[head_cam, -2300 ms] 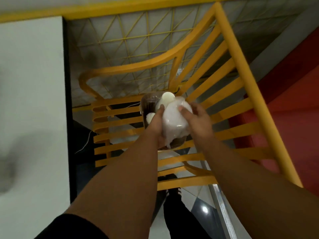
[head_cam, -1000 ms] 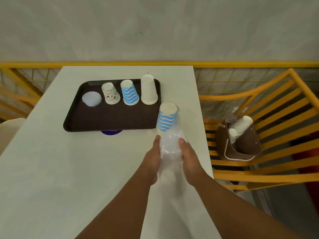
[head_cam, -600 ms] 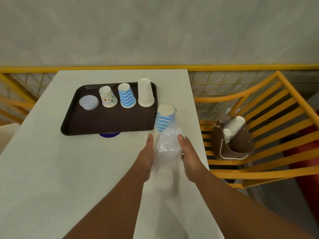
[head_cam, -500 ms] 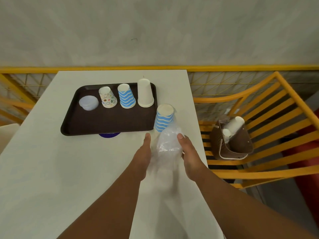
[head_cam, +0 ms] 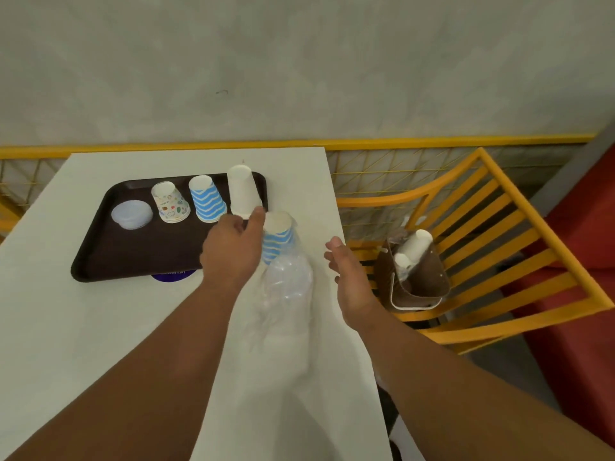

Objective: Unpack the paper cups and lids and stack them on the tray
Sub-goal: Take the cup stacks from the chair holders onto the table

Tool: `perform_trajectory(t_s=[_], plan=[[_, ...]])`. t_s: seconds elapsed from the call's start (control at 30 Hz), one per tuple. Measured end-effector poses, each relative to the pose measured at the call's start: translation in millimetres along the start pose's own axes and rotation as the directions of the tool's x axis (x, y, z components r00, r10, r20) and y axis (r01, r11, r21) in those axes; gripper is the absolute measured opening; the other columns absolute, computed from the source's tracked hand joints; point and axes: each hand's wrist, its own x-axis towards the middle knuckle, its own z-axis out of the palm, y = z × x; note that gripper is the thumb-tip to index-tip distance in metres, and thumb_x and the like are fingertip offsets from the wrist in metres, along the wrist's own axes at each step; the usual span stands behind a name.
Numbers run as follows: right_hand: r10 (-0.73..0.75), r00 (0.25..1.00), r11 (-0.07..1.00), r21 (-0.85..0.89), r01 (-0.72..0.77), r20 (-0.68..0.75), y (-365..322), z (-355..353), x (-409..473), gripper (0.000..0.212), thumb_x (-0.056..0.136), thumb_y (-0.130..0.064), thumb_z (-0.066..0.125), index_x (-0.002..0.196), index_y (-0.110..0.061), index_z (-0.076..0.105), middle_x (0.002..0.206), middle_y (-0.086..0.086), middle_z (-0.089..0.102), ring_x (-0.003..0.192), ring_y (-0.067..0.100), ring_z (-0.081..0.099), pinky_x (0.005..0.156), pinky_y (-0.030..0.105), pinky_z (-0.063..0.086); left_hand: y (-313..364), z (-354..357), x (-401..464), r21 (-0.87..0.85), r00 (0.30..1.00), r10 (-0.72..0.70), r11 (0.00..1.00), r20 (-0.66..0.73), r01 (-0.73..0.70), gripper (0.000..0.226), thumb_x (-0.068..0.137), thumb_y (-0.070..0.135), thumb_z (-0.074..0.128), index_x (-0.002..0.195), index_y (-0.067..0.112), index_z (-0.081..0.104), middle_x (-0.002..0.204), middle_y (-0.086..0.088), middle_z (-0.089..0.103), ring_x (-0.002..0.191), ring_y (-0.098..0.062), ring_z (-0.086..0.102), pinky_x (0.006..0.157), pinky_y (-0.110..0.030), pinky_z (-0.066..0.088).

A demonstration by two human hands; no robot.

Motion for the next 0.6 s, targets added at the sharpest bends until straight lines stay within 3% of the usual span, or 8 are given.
perform_trajectory(t_s=[0.1,0.17,0.23,0.3,0.37,0.5,0.6], plan=[[-0.033,0.997,0.999,0.025,0.034,-0.075,-12,-25,7,0.04,0.076,-0.064,0.057,0.101,-0.033,0.062,0.111,-0.012,0.063,0.109,0.006,0.055,0.097,0.031,0.038,47,15,3,0.004,0.984,0.177,0.984,-0.001,-0.177,0.064,0.084,0.067,0.048,0.119,0.015,0.06,0.114,-0.001,0.064,0.111,-0.025,0.057,0.1,-0.047,0.043],[-0.029,0.991,0.999,0.025,0.033,-0.132,-14,-47,16,0.034,0.089,-0.06,0.055,0.106,-0.031,0.063,0.112,-0.011,0.063,0.109,0.007,0.057,0.089,0.028,0.044,78,31,4,0.025,0.952,0.306,0.952,-0.005,-0.306,0.067,0.08,0.068,0.051,0.119,0.015,0.06,0.115,-0.001,0.064,0.11,-0.025,0.057,0.099,-0.047,0.044],[-0.027,0.977,0.999,0.022,0.032,-0.213,-15,-70,29,0.046,0.091,-0.06,0.049,0.118,-0.025,0.061,0.12,-0.006,0.061,0.117,0.015,0.054,0.094,0.03,0.041,110,52,1,0.052,0.91,0.414,0.908,0.02,-0.415,0.059,0.084,0.061,0.058,0.122,0.015,0.059,0.117,-0.001,0.062,0.11,-0.025,0.056,0.098,-0.045,0.044],[-0.011,0.963,0.999,0.028,0.019,-0.268,-19,-93,44,0.06,0.075,-0.074,0.049,0.112,-0.028,0.063,0.113,-0.006,0.06,0.112,0.018,0.053,0.101,0.038,0.039,141,80,-3,0.055,0.865,0.498,0.864,0.054,-0.501,0.051,0.088,0.05,0.063,0.123,0.014,0.058,0.117,-0.002,0.061,0.109,-0.024,0.056,0.097,-0.042,0.044],[0.044,0.95,0.997,0.071,-0.023,-0.308,-19,-118,67,0.061,0.06,-0.079,0.05,0.097,-0.033,0.063,0.101,-0.005,0.057,0.099,0.018,0.05,0.096,0.041,0.038,166,115,-9,0.059,0.821,0.562,0.82,0.099,-0.569,0.047,0.088,0.045,0.065,0.123,0.014,0.058,0.116,-0.002,0.061,0.107,-0.023,0.056,0.094,-0.038,0.045],[0.122,0.934,0.992,0.056,-0.109,-0.335,-5,-182,119,0.067,0.072,-0.07,0.052,0.121,-0.026,0.063,0.113,-0.003,0.063,0.106,0.02,0.057,0.098,0.047,0.045,182,207,-8,0.077,0.793,0.553,0.806,0.256,-0.587,0.048,0.088,0.045,0.064,0.126,0.016,0.056,0.119,-0.002,0.061,0.112,-0.021,0.056,0.095,-0.039,0.047],[0.179,0.917,0.984,0.053,-0.171,-0.356,15,-234,159,0.045,0.095,-0.049,0.048,0.129,-0.022,0.058,0.125,0.007,0.06,0.114,0.032,0.057,0.095,0.046,0.047,164,281,-1,0.192,0.81,0.425,0.827,0.403,-0.529,0.046,0.09,0.048,0.059,0.125,0.018,0.054,0.121,-0.002,0.06,0.112,-0.022,0.056,0.095,-0.041,0.047]])
